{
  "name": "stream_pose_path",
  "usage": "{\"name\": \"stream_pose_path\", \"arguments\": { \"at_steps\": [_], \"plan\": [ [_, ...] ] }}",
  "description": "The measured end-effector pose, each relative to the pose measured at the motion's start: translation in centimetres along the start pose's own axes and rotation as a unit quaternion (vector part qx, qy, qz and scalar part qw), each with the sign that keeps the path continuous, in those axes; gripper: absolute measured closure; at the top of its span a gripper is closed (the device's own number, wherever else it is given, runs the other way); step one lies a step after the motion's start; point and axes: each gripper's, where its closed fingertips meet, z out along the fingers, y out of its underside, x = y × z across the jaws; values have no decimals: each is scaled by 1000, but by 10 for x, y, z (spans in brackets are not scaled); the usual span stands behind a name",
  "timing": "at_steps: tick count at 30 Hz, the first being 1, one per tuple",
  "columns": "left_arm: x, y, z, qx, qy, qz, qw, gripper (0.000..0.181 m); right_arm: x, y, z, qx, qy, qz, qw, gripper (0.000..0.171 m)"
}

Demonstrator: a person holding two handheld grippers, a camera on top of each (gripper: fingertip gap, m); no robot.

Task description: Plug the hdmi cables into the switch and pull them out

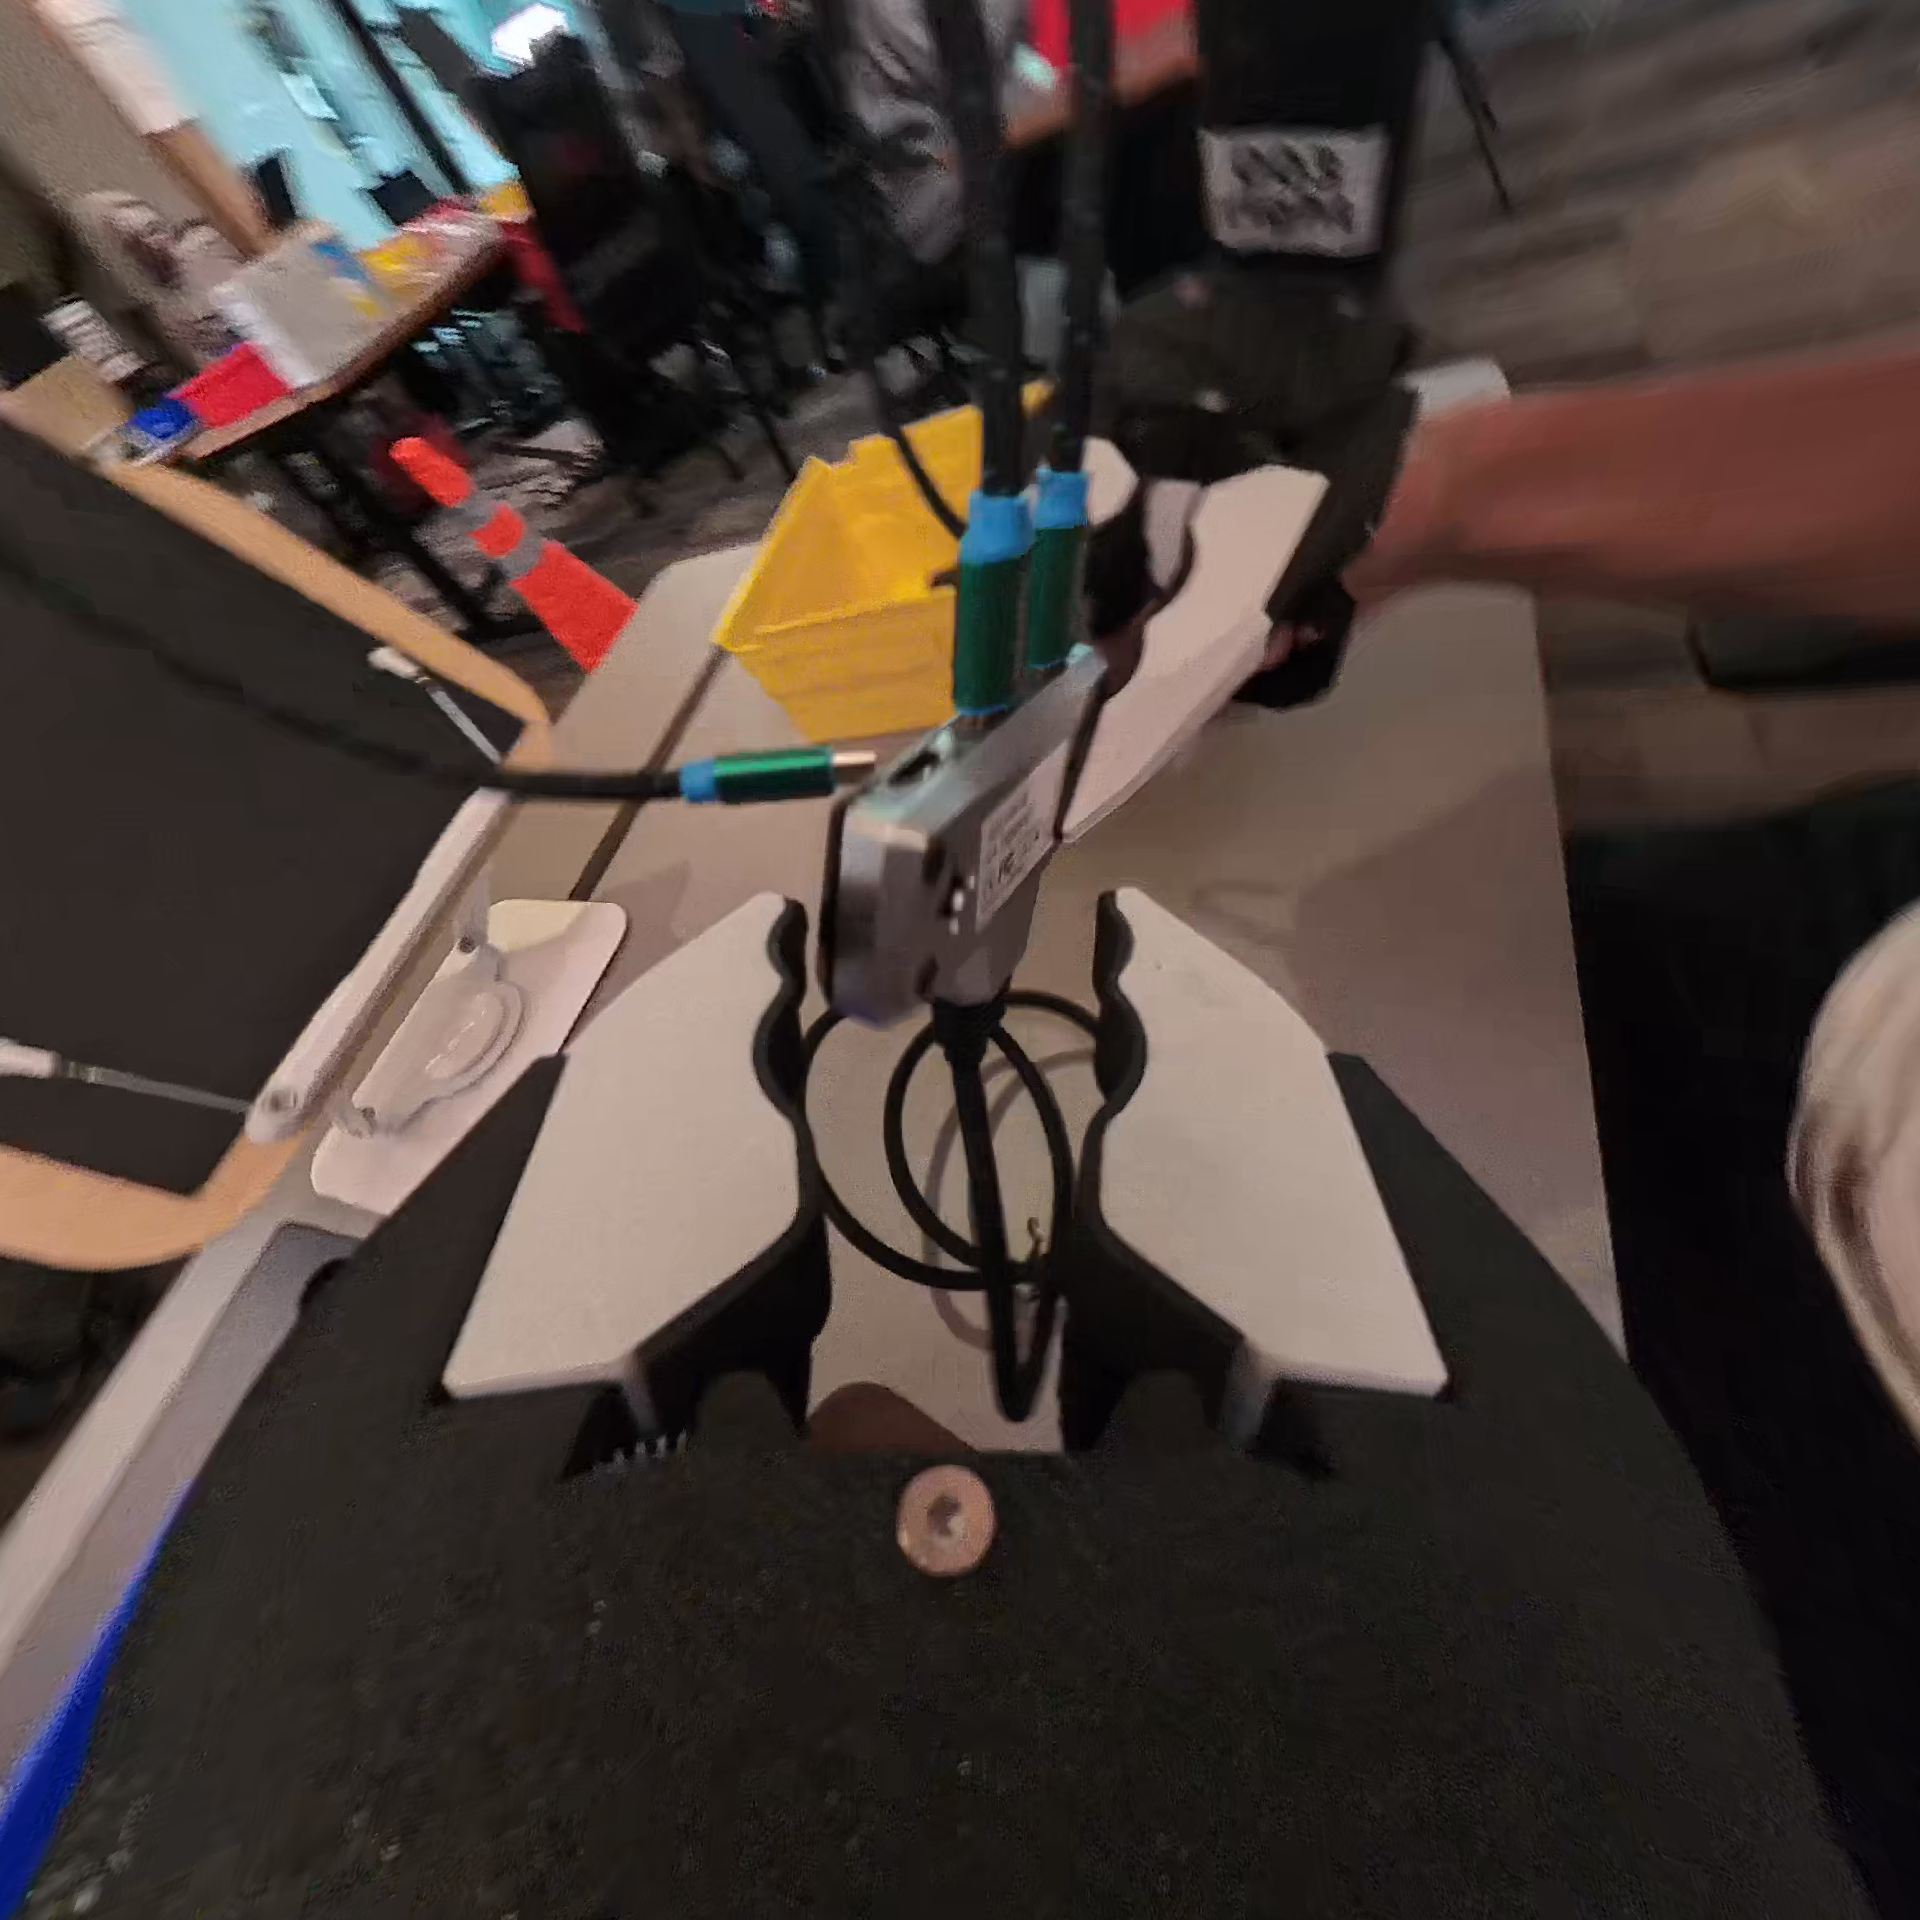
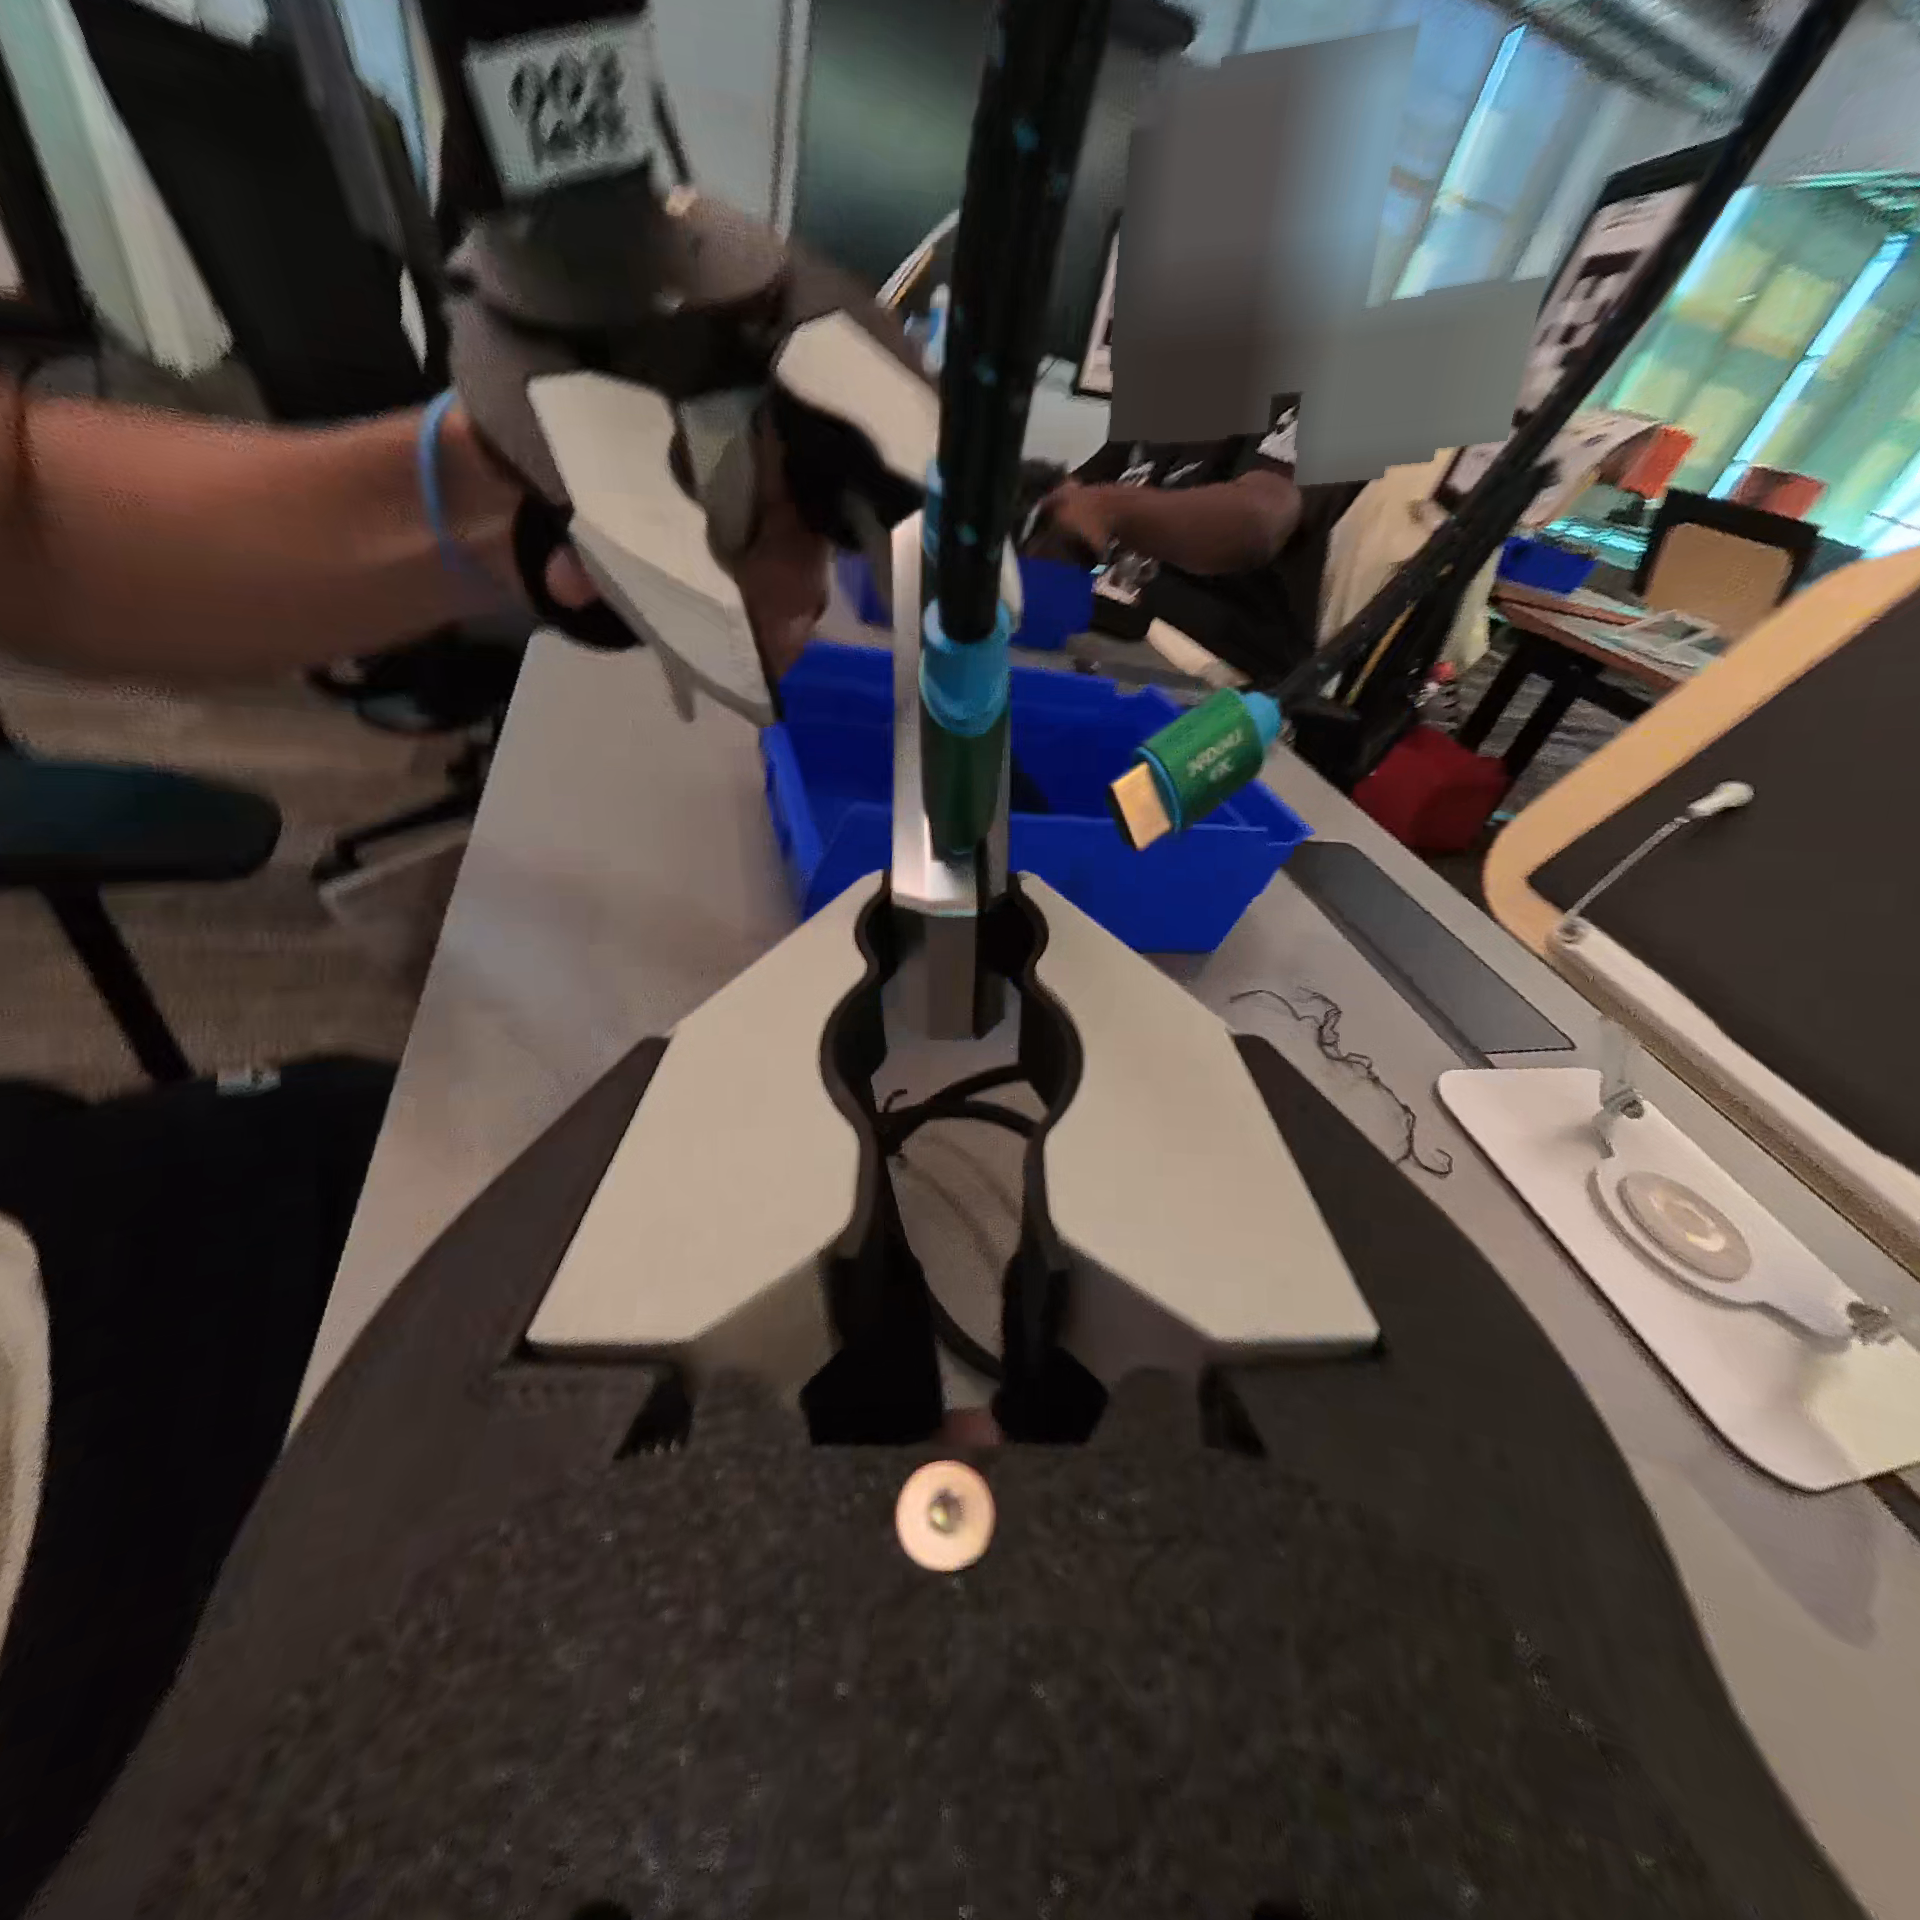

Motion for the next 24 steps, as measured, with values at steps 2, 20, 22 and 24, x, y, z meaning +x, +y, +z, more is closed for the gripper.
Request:
{"name": "stream_pose_path", "arguments": {
  "at_steps": [2,20,22,24],
  "plan": [
    [11,3,3,-19,38,58,997,138,-14,7,8,-22,-26,-25,999,153],
    [38,32,23,-20,89,103,990,159,-42,26,25,-68,-76,-83,991,153],
    [39,35,25,-25,93,95,991,159,-42,30,25,-76,-73,-94,990,153],
    [34,36,27,-32,83,92,992,159,-38,30,25,-70,-64,-87,992,153]
  ]
}}
